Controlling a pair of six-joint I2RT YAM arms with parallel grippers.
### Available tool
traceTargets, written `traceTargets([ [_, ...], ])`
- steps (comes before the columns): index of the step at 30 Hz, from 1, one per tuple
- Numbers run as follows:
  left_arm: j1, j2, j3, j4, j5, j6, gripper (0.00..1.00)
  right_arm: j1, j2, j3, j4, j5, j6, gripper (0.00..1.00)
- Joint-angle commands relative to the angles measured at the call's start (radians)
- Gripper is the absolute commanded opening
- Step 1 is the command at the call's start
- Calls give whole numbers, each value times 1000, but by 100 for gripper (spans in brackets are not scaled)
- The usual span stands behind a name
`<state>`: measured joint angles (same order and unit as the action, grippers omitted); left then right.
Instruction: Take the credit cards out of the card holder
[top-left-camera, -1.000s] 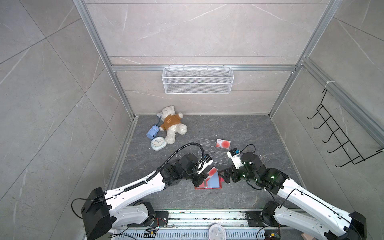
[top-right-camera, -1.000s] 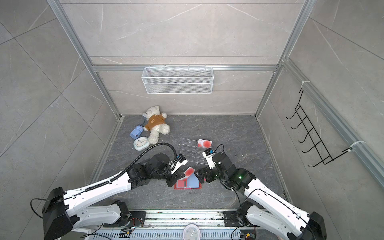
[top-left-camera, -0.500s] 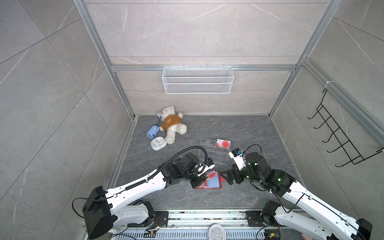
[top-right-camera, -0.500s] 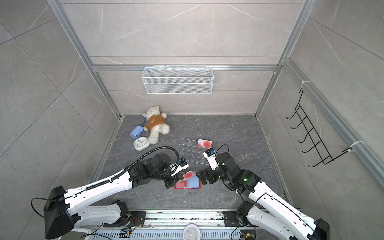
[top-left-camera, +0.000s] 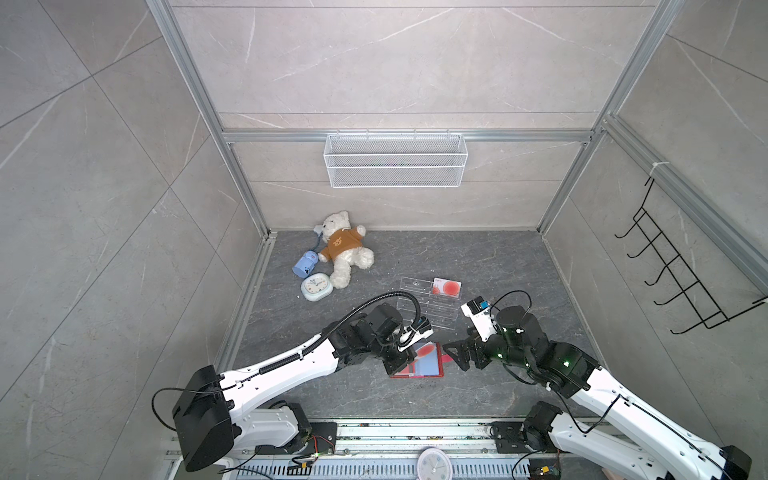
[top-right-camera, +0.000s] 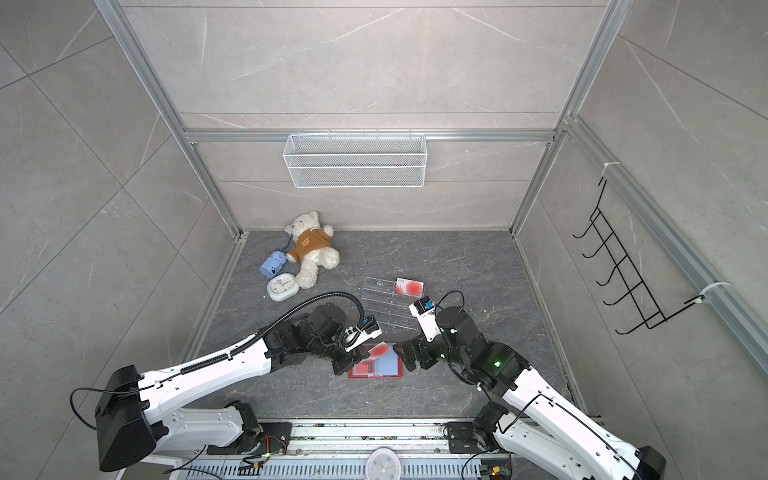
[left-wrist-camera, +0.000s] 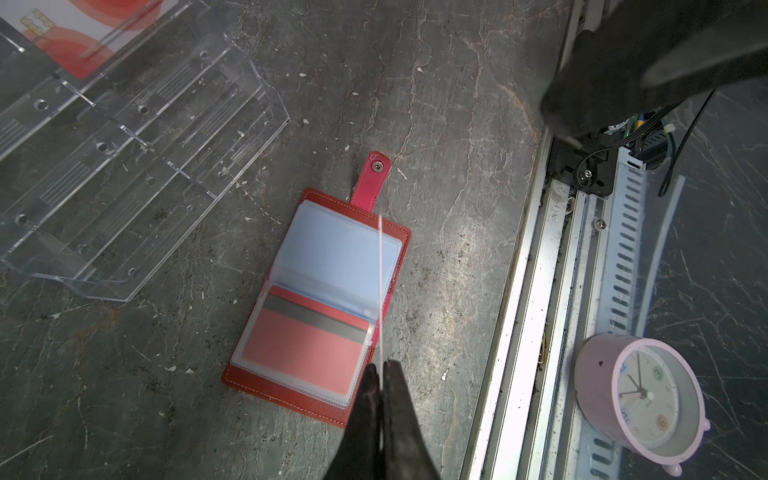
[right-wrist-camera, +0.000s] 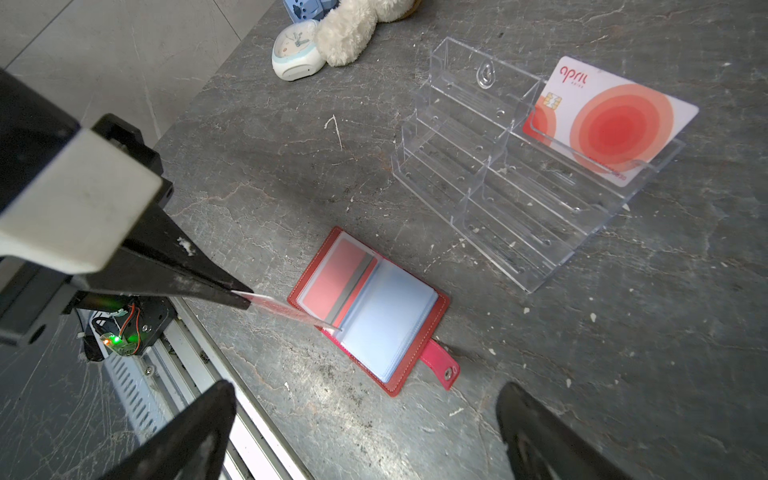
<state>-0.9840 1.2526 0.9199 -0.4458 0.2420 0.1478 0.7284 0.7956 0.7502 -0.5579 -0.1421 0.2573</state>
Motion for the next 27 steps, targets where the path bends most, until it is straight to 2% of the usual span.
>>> traceTargets([
  [1,-5,13,43,-19,17,43,2,-4,-12,21,-17,11,-16,100],
  [12,-5,50,93,-61,35,93,2,-3,-27,3,-1,7,-24,100],
  [22,-6,30,109,-137,71,181,2,-3,31,-56,197,-241,-107,90],
  [24,-6,29,117,-155,66,194,2,-5,68,-48,201,-296,-137,85],
  [27,-7,29,127,-178,65,207,2,-5,104,-55,220,-314,-167,80],
])
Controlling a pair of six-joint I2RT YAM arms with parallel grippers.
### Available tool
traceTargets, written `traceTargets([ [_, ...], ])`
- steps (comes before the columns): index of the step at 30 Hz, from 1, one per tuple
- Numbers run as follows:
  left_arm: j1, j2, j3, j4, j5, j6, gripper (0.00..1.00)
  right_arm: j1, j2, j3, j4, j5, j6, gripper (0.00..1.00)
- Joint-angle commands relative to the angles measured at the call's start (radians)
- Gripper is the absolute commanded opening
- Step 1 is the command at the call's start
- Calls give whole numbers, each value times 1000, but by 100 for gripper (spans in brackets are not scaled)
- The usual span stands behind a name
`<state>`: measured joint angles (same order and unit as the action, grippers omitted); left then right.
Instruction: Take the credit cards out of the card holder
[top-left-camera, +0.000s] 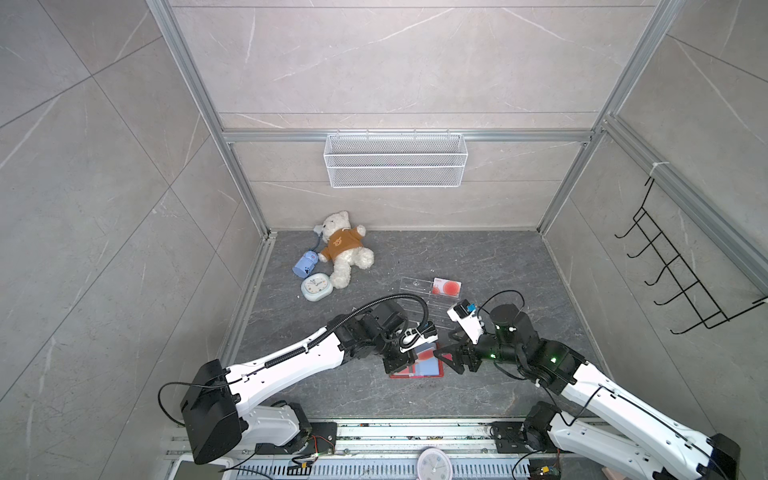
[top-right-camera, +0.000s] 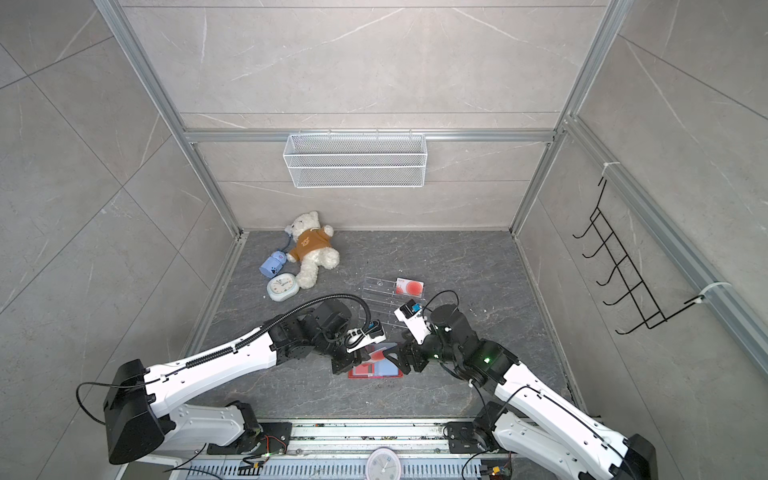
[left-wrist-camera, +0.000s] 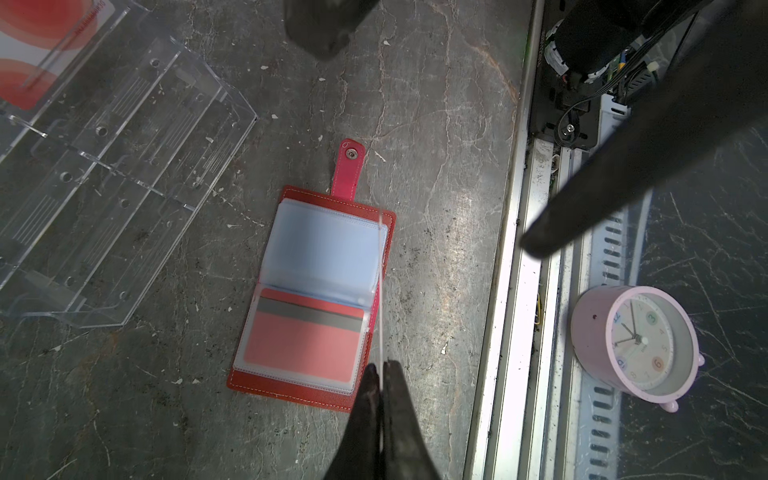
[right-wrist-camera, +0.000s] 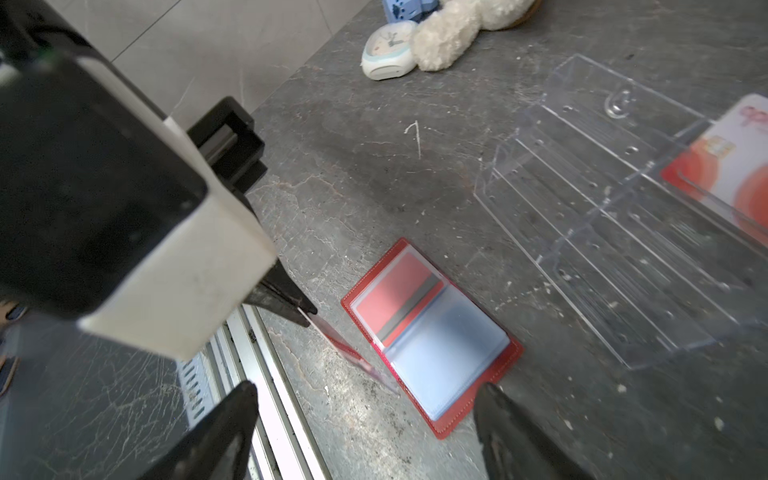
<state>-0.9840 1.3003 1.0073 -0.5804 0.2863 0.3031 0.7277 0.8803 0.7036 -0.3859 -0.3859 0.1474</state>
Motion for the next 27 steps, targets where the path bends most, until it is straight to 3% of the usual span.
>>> traceTargets([
  [1,-6,-19,42,-48,23,57,2,-3,26,-11,52,-68,-65,79],
  [27,-6,-89,48,-162,24,146,2,52,154,-39,174,-211,-242,59],
])
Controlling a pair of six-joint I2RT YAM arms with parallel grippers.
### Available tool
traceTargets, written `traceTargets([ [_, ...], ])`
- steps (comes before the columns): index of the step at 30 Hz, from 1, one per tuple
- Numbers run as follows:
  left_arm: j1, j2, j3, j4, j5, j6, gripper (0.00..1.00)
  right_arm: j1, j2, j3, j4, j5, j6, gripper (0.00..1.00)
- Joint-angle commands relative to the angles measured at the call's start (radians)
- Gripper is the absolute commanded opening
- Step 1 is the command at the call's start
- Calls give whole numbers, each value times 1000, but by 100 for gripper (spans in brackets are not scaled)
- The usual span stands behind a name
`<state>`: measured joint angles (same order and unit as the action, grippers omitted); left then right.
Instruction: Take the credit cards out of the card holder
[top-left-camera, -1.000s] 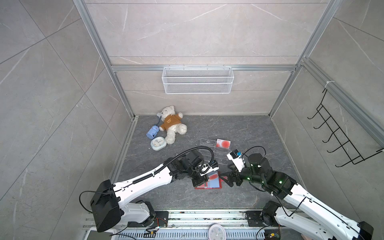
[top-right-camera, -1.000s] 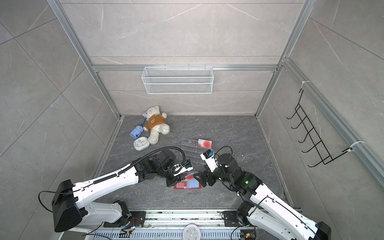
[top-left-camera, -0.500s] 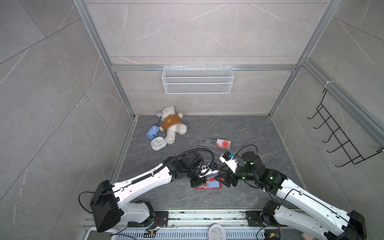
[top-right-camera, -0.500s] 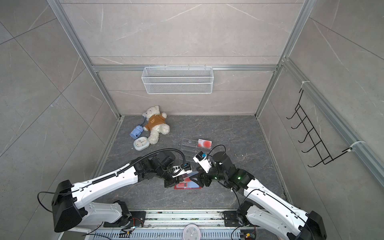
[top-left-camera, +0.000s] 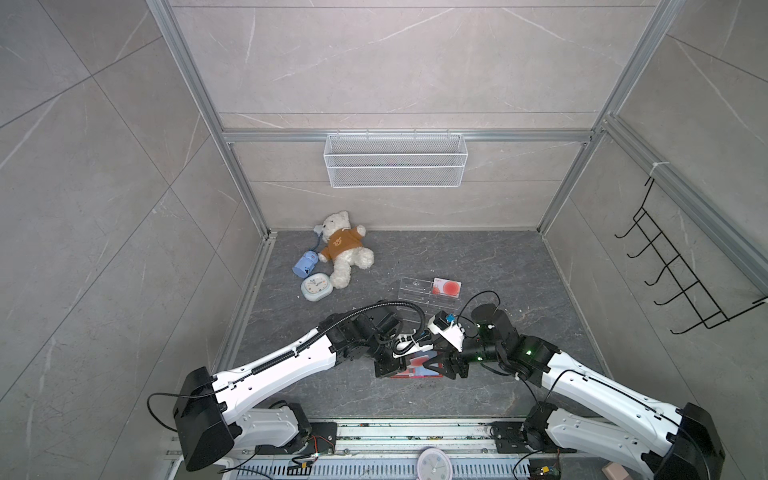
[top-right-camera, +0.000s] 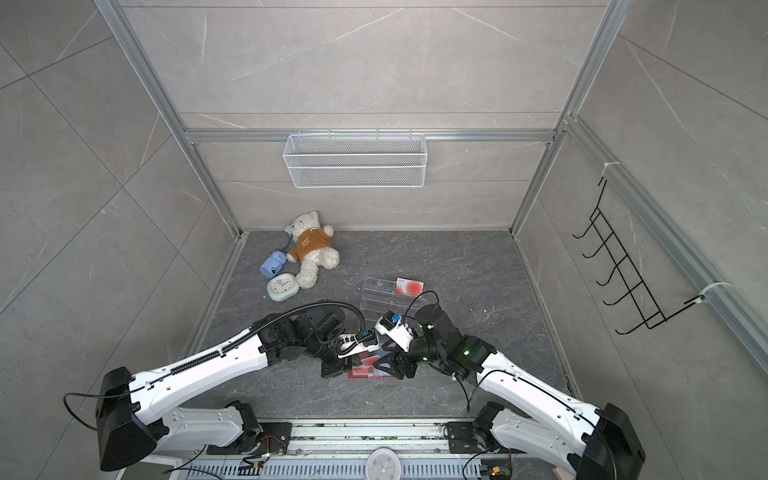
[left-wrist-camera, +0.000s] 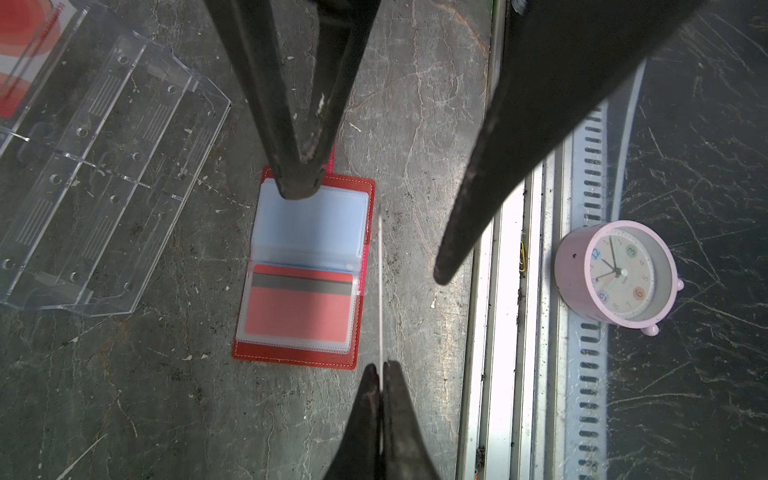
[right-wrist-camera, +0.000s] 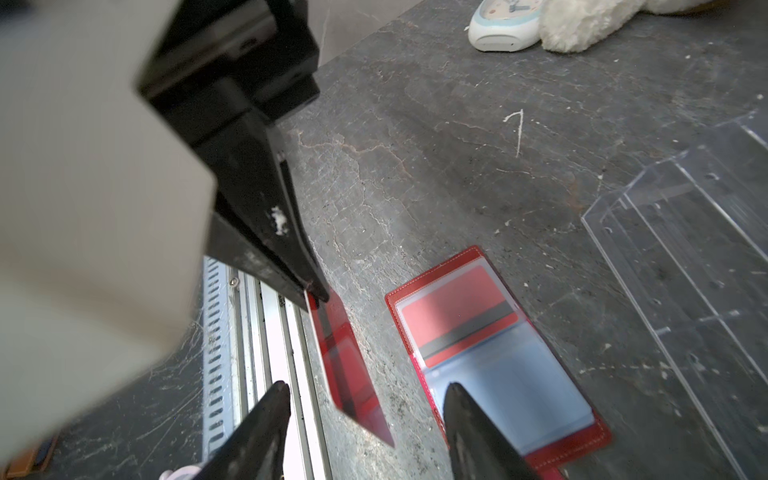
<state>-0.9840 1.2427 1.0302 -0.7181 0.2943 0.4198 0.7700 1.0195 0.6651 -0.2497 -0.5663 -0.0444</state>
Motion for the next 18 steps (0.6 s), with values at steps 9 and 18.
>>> traceTargets([
  [9,-7,-54,11,-40,17,25,2,31,45,-13,101,-71,-97,57],
  [18,-7,-59,8,-47,16,19,2,32,48,-12,106,-108,-148,39],
])
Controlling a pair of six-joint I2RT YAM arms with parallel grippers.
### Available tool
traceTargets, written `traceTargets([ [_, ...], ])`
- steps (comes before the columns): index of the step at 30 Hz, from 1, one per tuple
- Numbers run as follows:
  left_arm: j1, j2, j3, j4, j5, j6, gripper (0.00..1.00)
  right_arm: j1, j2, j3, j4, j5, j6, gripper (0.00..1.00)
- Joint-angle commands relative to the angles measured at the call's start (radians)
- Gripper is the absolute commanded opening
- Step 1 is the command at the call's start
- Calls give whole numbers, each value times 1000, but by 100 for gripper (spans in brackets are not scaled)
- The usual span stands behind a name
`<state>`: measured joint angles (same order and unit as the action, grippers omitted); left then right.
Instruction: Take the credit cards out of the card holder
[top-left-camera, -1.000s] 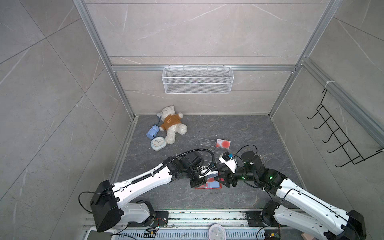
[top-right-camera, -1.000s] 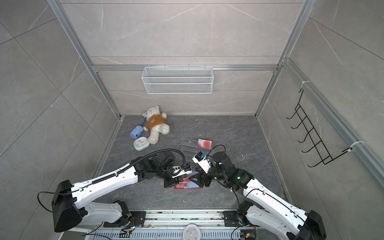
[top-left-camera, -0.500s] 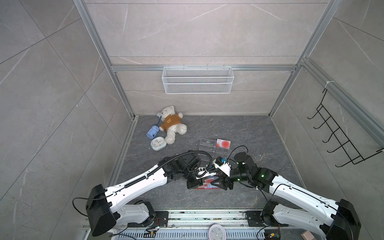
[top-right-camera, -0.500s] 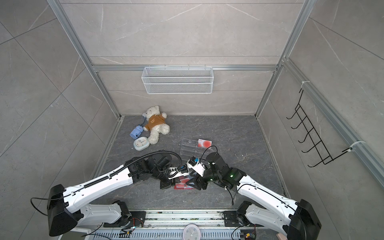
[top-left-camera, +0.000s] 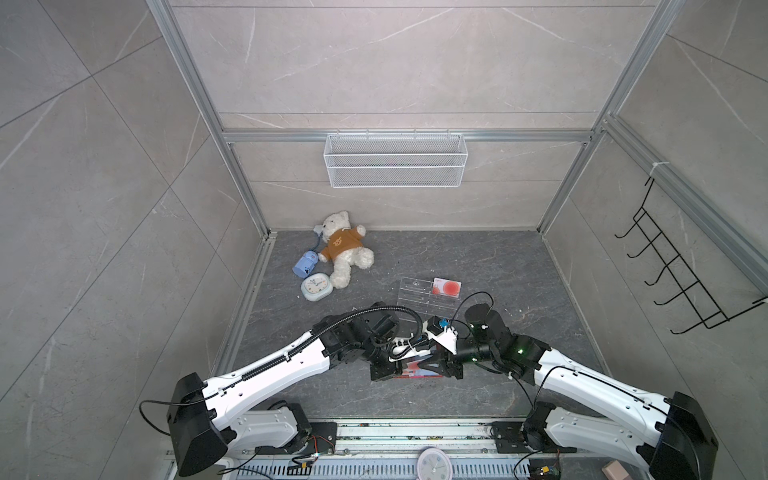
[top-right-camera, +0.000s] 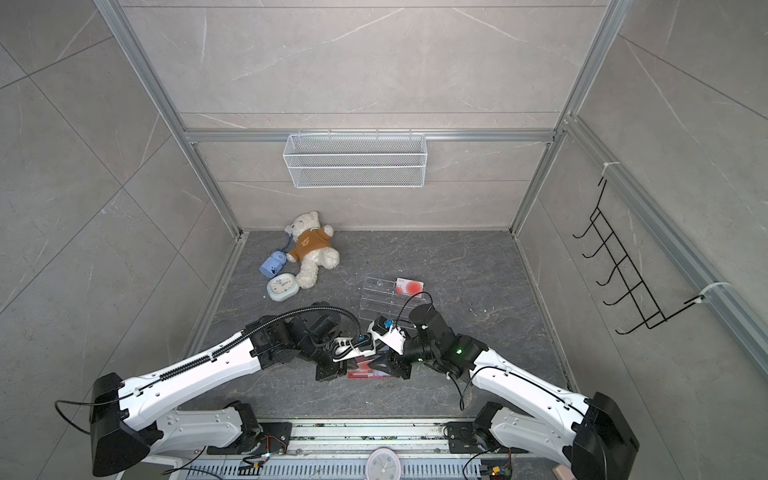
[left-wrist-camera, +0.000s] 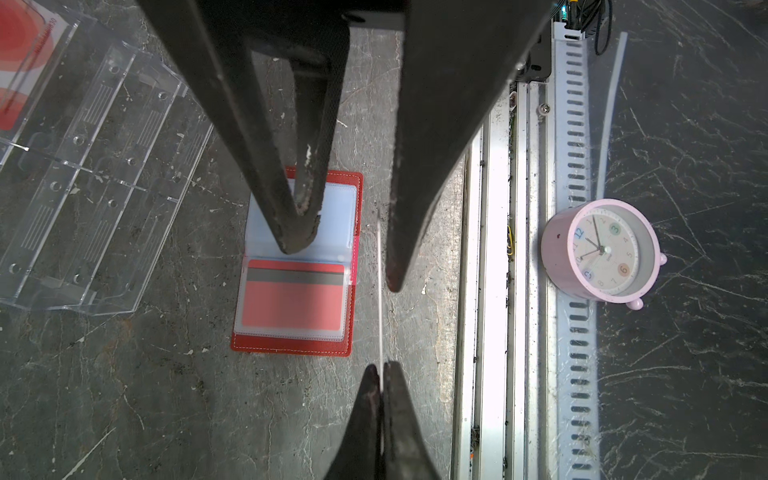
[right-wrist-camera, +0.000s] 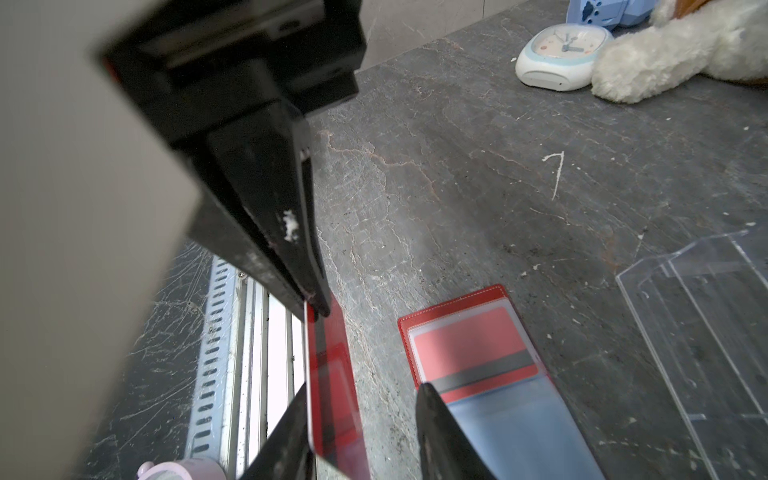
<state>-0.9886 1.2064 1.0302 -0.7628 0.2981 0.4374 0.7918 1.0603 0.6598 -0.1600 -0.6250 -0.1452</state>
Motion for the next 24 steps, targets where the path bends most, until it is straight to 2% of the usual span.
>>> traceTargets([
  [1,-2,-22,9,-2,12,1,2,11,7,-5,14,-56,-52,38],
  [9,-2,-23,13,-18,12,4,2,11,21,0,0,-105,-67,31],
  [13,-1,-18,18,-21,12,8,2,14,38,15,-23,-114,-80,25],
  [17,-2,-15,23,-17,19,8,2,29,67,40,-37,-131,-87,12],
  [20,-1,-19,22,-15,17,8,2,39,79,43,-42,-139,-93,7],
  [22,-1,-28,16,-5,10,-2,6,41,79,44,-42,-137,-96,5],
  [24,-1,-37,9,3,-6,-4,14,42,75,46,-46,-138,-99,1],
])
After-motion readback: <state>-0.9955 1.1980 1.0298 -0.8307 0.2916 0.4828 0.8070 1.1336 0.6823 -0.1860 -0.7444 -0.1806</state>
